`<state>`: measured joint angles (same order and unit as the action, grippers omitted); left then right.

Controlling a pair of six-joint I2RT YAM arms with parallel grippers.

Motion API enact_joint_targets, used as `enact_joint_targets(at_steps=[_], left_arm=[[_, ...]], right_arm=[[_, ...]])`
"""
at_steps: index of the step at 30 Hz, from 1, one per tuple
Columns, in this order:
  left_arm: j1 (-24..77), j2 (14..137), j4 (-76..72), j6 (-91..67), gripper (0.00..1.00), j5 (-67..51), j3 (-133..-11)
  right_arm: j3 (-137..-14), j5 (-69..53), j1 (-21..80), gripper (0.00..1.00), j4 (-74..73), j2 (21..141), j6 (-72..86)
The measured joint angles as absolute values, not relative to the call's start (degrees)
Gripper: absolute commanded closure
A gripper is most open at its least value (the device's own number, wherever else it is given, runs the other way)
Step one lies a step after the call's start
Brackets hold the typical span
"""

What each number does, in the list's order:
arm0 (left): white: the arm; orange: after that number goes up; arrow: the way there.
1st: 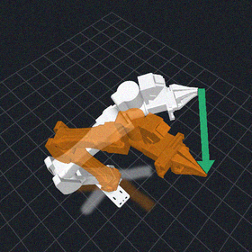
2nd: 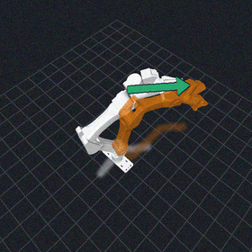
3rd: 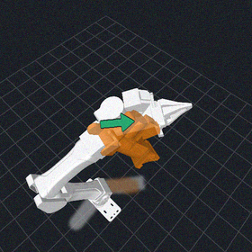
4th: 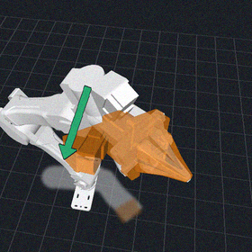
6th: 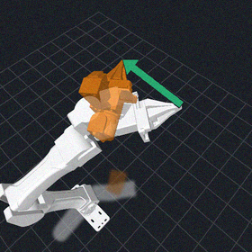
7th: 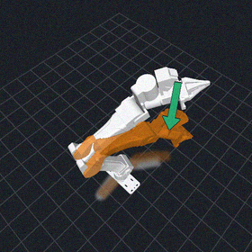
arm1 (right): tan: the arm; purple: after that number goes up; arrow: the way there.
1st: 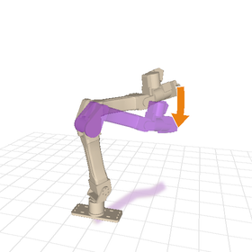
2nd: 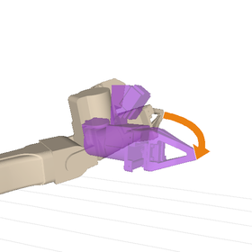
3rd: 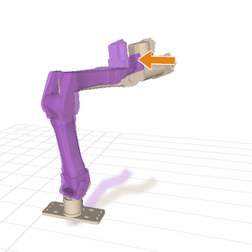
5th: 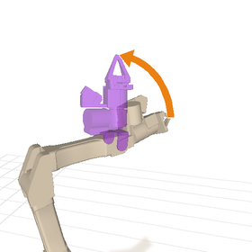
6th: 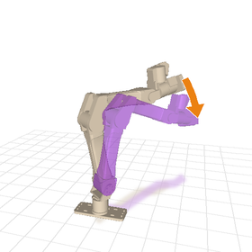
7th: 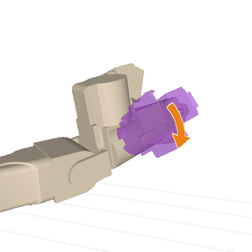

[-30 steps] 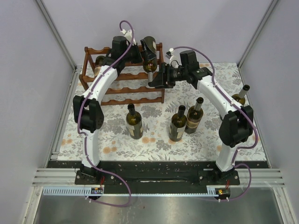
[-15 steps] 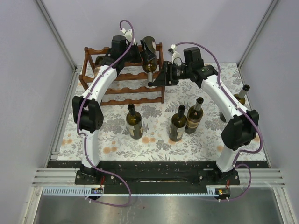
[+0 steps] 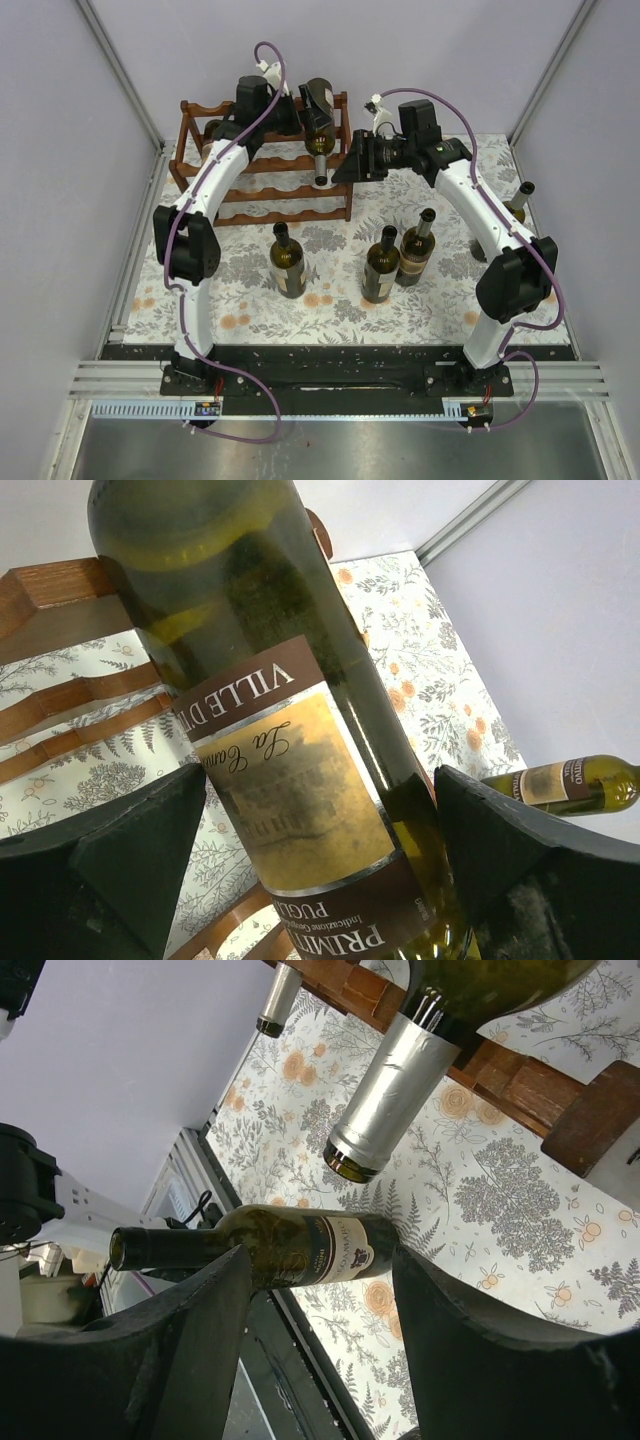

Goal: Put the wine bottle on the wine rack
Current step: Place the wine bottle in the wine rack.

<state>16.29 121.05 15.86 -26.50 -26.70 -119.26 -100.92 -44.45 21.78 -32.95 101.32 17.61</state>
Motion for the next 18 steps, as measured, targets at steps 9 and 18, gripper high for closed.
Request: enact_joint_targets(at_steps=[9, 18], left_arm=[[14.26, 120.70, 16.64, -27.27, 0.01, -31.16, -119.26], [13.58, 120.22, 17.58, -28.21, 0.01, -34.59, -118.63]], right_arm=[[-100.92, -44.40, 21.54, 0.33, -32.95, 101.32, 16.88], [-100.92, -44.10, 21.43, 0.33, -32.95, 101.32, 16.71]])
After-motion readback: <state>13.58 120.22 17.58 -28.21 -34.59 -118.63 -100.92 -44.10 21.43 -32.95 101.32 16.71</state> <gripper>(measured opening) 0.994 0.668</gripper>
